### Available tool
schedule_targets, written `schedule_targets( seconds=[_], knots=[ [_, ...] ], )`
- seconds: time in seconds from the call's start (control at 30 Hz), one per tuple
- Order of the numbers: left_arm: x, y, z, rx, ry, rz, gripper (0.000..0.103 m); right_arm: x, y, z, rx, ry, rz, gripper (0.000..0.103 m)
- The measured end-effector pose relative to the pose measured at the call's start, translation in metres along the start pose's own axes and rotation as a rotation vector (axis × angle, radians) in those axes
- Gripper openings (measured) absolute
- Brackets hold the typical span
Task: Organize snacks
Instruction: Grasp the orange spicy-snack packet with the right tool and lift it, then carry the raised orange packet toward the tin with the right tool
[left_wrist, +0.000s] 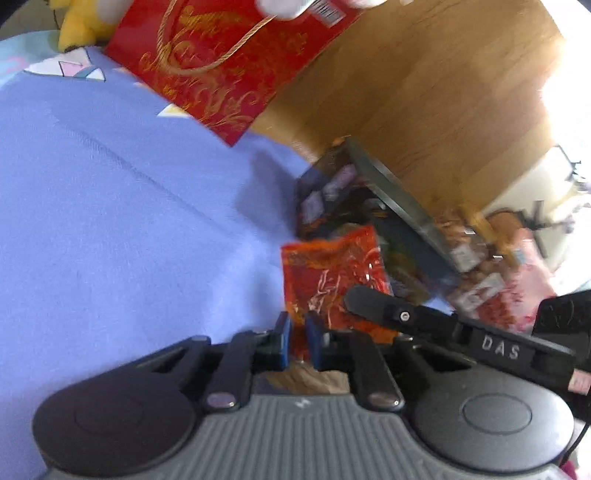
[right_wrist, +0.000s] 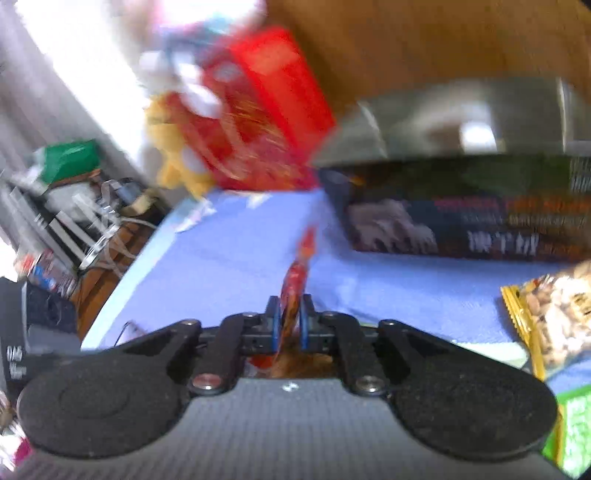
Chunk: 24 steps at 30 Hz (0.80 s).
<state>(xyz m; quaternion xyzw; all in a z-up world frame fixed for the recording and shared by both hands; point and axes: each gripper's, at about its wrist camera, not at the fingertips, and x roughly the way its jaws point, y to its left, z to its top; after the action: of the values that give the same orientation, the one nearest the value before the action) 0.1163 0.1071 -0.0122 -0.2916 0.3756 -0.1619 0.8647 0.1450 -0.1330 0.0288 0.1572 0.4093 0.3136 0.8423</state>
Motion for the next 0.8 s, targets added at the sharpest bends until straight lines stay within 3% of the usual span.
schedule_targets(
  seconds=[0.1,0.23,0.47,0.63,0.8],
  knots=[
    [-0.034,-0.019,-0.026,0.096,-0.087,-0.012,0.010,-0.033,0.039,-0.020,-0.147,-0.072,0.006,0.011],
    [-0.079,-0.036,-0.061,0.188,-0.188,0.010,0.012,-0.066,0.077,-0.043,-0.225,-0.130,0.029,0.011],
    [-0.163,-0.034,-0.099,0.193,-0.341,0.012,0.013,-0.086,0.129,-0.042,-0.273,-0.195,0.132,0.010],
    [-0.201,-0.022,-0.126,0.250,-0.356,0.007,0.013,-0.075,0.165,-0.037,-0.321,-0.199,0.168,0.010],
    [-0.214,-0.011,-0.145,0.268,-0.346,0.020,0.013,-0.075,0.199,-0.035,-0.386,-0.203,0.206,0.010]
  ],
)
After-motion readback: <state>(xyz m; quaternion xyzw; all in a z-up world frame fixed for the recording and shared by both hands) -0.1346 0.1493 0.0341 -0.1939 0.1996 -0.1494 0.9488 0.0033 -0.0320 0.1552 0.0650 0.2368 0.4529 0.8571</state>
